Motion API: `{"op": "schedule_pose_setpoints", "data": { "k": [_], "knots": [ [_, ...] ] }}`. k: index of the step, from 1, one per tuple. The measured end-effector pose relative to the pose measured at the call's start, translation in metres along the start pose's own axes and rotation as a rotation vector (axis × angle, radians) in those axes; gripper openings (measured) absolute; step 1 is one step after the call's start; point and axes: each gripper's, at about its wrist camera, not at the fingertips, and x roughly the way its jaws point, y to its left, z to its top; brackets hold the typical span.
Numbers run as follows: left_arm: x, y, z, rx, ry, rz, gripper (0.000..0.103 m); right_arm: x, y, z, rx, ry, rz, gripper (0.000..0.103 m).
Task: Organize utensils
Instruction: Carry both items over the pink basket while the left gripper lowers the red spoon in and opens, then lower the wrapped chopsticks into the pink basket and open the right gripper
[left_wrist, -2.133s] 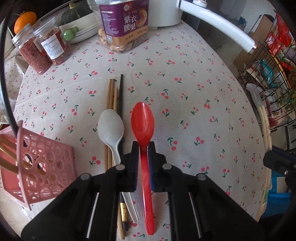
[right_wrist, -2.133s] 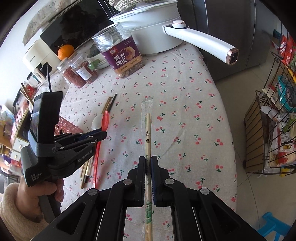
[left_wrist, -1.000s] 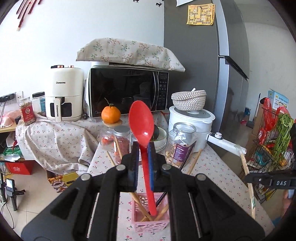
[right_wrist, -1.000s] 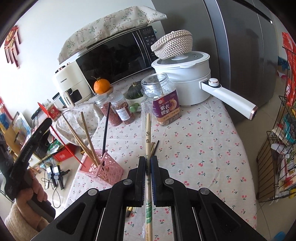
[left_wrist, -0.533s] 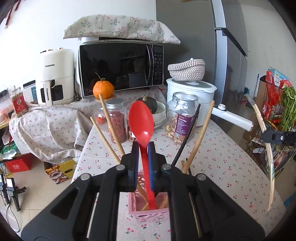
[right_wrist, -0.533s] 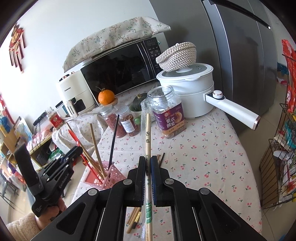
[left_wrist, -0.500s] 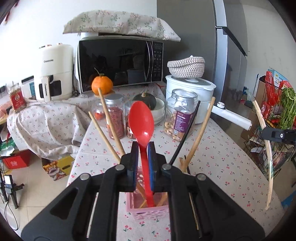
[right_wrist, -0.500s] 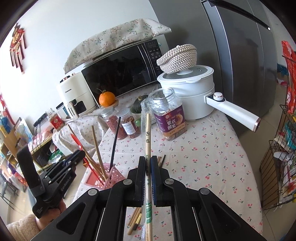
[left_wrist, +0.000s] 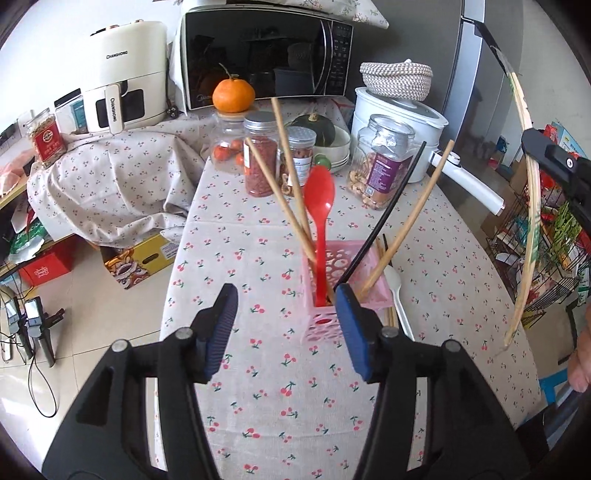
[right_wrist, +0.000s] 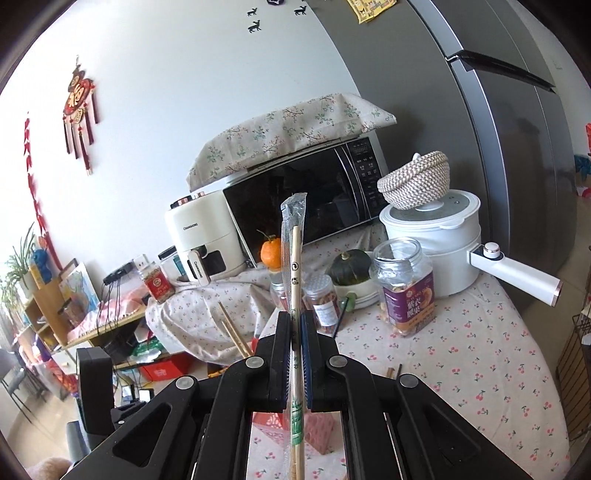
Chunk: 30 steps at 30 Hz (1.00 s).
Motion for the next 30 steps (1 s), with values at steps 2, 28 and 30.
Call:
{"op": "schedule_pose_setpoints", "data": {
  "k": [2, 28, 30],
  "knots": [
    [0.0, 0.011, -0.001, -0.02, 0.01, 0.011, 0.064, 0.01, 0.016, 0.0, -0.02, -0.024, -0.006, 0.005],
    [0.006, 0.059, 0.004, -0.118, 0.059, 0.045, 0.065, 0.101, 0.068, -0.077, -0.109, -0.253, -0.324, 0.011],
    [0.005, 0.06, 0.004, -0.124, 0.057, 0.047, 0.065, 0.093, 0.067, -0.078, -0.086, -0.251, -0.307, 0.018]
  ]
}}
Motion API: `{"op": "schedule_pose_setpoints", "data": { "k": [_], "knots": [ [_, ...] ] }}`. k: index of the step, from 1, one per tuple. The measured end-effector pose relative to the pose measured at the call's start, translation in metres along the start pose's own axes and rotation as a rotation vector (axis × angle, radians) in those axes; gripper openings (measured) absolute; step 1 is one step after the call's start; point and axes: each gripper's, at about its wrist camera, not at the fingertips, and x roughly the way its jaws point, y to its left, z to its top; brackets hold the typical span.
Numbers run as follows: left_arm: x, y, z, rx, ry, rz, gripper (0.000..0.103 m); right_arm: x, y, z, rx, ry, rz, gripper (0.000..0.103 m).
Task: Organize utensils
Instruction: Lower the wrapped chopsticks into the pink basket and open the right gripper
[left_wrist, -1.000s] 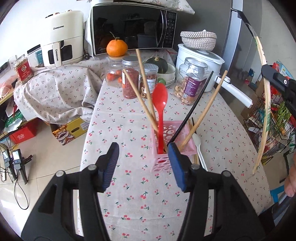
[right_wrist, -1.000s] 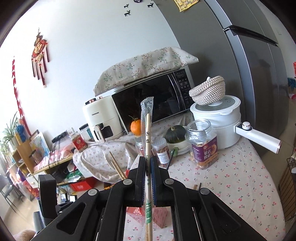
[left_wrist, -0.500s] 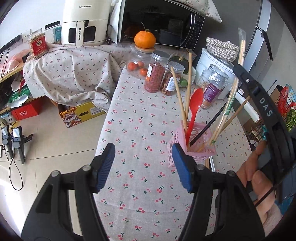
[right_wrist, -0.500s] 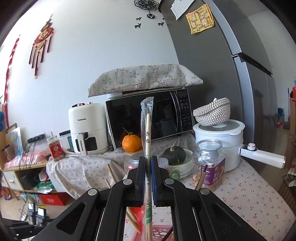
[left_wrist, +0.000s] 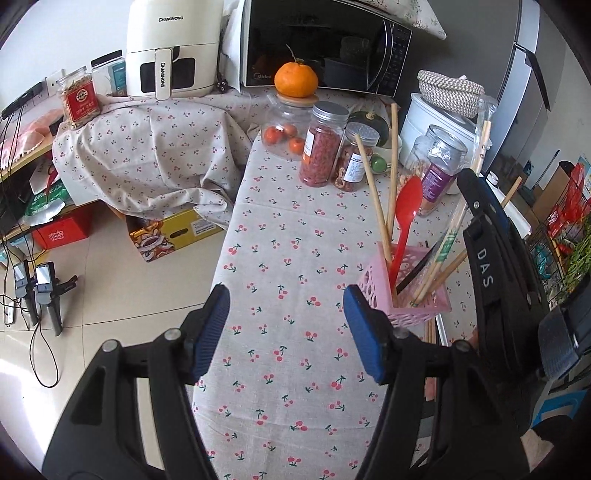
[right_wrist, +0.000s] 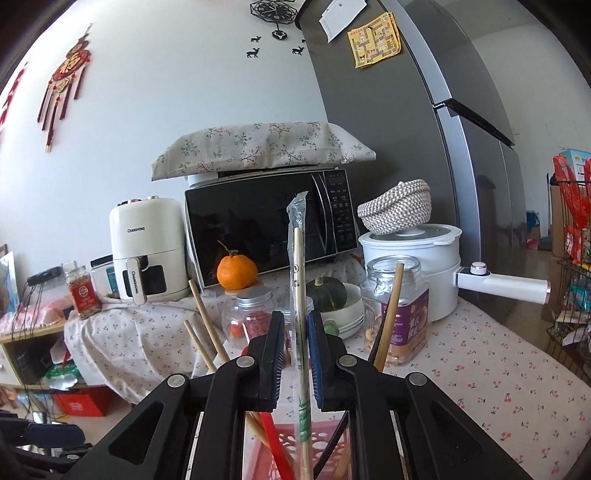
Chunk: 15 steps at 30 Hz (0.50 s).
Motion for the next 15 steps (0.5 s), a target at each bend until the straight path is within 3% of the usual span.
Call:
{"op": "schedule_pose_setpoints", "data": {
  "k": [3, 8, 15],
  "knots": [
    [-0.001, -0.002, 0.0, 0.002, -0.003, 0.003, 0.066, -0.011, -0.001, 0.007, 0.003, 0.01, 0.029, 0.034],
    [-0.005, -0.01, -0.003, 0.005, -0.005, -0.014, 0.073, -0.028, -0.005, 0.031, -0.052, 0.035, 0.056, 0.036],
    [-0.001, -0.027, -0.012, 0.036, 0.014, -0.04, 0.084, -0.053, -0.047, 0.065, -0.068, 0.122, 0.042, 0.056]
  ]
}}
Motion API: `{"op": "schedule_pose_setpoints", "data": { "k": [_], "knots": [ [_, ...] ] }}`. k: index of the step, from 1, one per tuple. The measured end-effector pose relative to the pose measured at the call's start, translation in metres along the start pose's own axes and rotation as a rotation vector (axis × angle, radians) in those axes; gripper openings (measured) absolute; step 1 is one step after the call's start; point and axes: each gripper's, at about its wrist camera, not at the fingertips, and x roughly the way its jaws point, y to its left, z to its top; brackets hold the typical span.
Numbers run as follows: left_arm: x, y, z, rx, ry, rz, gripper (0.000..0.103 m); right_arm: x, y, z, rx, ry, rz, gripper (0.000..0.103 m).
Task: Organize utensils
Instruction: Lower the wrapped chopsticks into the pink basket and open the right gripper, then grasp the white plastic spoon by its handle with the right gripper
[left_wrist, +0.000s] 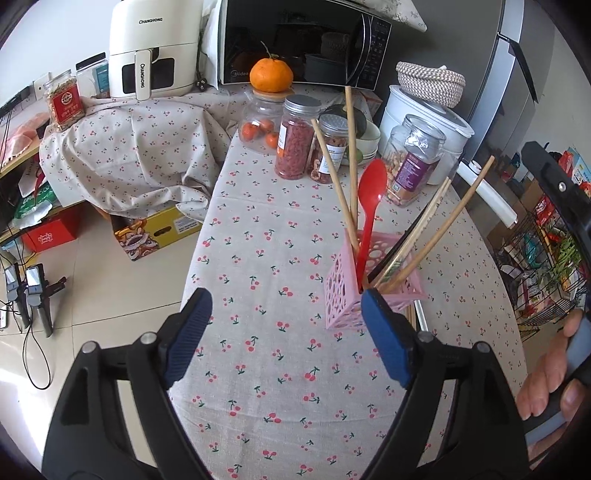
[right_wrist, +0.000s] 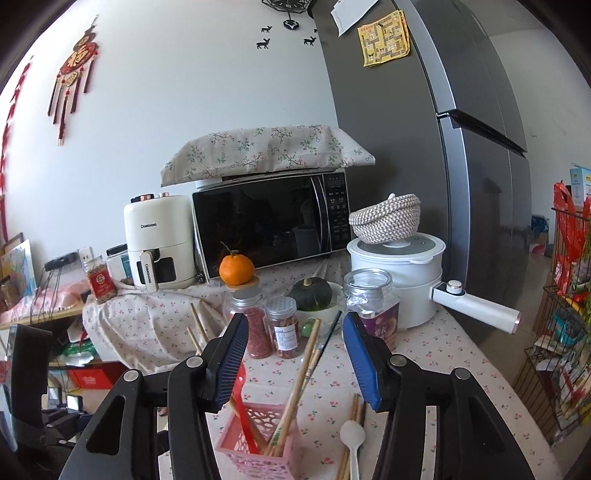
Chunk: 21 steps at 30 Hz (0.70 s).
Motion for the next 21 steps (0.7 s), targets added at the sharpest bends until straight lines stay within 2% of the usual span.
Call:
{"op": "schedule_pose_setpoints", "data": {
  "k": [4, 10, 15, 21],
  "knots": [
    [0.008, -0.012, -0.007, 0.022, 0.018, -0.006, 0.084, -0.004, -0.034, 0.001, 0.0, 0.09, -0.026, 0.062],
    [0.024, -0.032, -0.02, 0.029, 0.079, -0.059, 0.084, 0.006, -0.083, -0.021, 0.019, 0.214, -0.055, 0.068],
    [0.034, -0.046, -0.028, 0.062, 0.109, -0.043, 0.084, 0.041, -0.108, -0.042, 0.06, 0.42, -0.056, 0.069],
    [0.046, -0.054, -0.032, 0.115, 0.15, -0.011, 0.084, 0.095, -0.11, -0.07, 0.048, 0.669, -0.034, 0.069]
  ]
}}
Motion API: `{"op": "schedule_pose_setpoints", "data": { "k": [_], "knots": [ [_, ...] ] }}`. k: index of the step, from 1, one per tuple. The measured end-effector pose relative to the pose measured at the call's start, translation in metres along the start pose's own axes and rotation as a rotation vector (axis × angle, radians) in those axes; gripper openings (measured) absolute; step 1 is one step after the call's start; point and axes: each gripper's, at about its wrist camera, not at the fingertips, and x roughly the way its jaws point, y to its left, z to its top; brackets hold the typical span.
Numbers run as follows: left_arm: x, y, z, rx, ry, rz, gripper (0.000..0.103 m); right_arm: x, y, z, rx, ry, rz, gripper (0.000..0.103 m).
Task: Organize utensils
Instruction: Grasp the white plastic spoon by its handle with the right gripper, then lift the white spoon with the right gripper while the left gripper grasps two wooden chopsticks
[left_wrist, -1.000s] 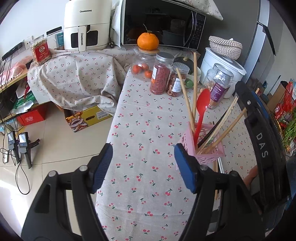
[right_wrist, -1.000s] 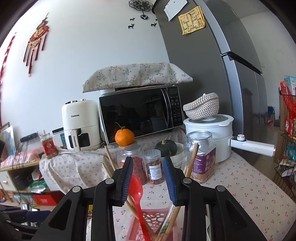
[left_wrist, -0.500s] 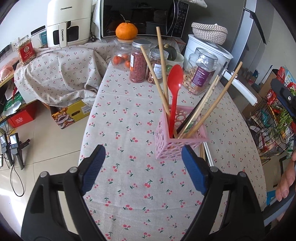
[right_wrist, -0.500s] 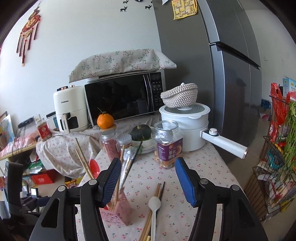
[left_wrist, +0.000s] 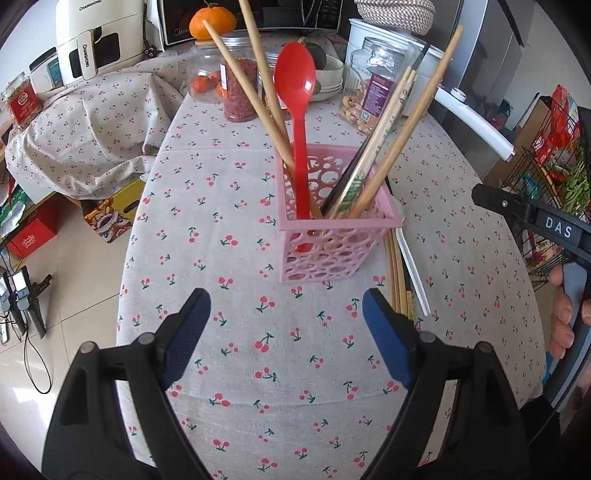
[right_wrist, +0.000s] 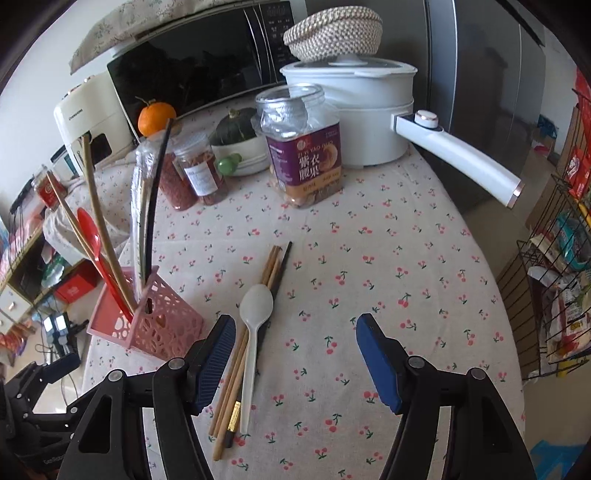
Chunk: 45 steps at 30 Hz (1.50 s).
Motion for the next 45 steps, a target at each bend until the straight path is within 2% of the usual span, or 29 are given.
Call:
{"op": "schedule_pose_setpoints", "data": {
  "k": [5, 15, 19, 23, 24, 25, 29, 34, 37, 39, 41, 45],
  "knots": [
    [0.006, 0.0, 0.001, 0.009, 0.025, 0.005, 0.084, 0.049, 0.013, 0.002, -0.031, 0.178, -0.012, 0.069],
    [0.009, -0.004, 0.001, 0.023, 0.038, -0.003, 0.084, 0.106, 0.021, 0.015, -0.027, 0.298, 0.029, 0.069],
    [0.008, -0.011, -0.001, 0.059, 0.028, 0.015, 0.084, 0.117, 0.027, 0.018, -0.053, 0.305, 0.033, 0.067],
    [0.005, -0.021, -0.006, 0.101, 0.018, 0.022, 0.084, 0.119, 0.039, 0.02, -0.106, 0.297, 0.052, 0.056],
    [0.005, -0.024, -0.007, 0.111, 0.016, 0.022, 0.084, 0.122, 0.042, 0.02, -0.117, 0.297, 0.058, 0.048],
    [0.005, -0.028, -0.007, 0.122, 0.015, 0.02, 0.084, 0.123, 0.042, 0.019, -0.124, 0.299, 0.064, 0.035],
    [0.003, -0.042, -0.007, 0.153, 0.013, 0.014, 0.084, 0.119, 0.033, 0.021, -0.112, 0.301, 0.067, 0.035],
    [-0.002, -0.069, -0.007, 0.212, -0.007, 0.0, 0.083, 0.093, 0.003, 0.021, -0.07, 0.295, 0.061, 0.035],
    [-0.001, -0.09, -0.01, 0.257, -0.004, -0.014, 0.074, 0.073, -0.023, 0.021, -0.07, 0.275, 0.047, 0.035],
    [0.006, -0.104, -0.009, 0.27, 0.006, -0.022, 0.061, 0.06, -0.046, 0.021, -0.048, 0.263, 0.042, 0.035],
    [0.016, -0.117, -0.006, 0.259, 0.038, -0.052, 0.043, 0.051, -0.069, 0.02, -0.007, 0.253, 0.038, 0.035],
    [0.043, -0.145, 0.008, 0.249, 0.089, -0.066, 0.034, 0.038, -0.113, 0.014, 0.068, 0.252, 0.035, 0.035]
  ]
}}
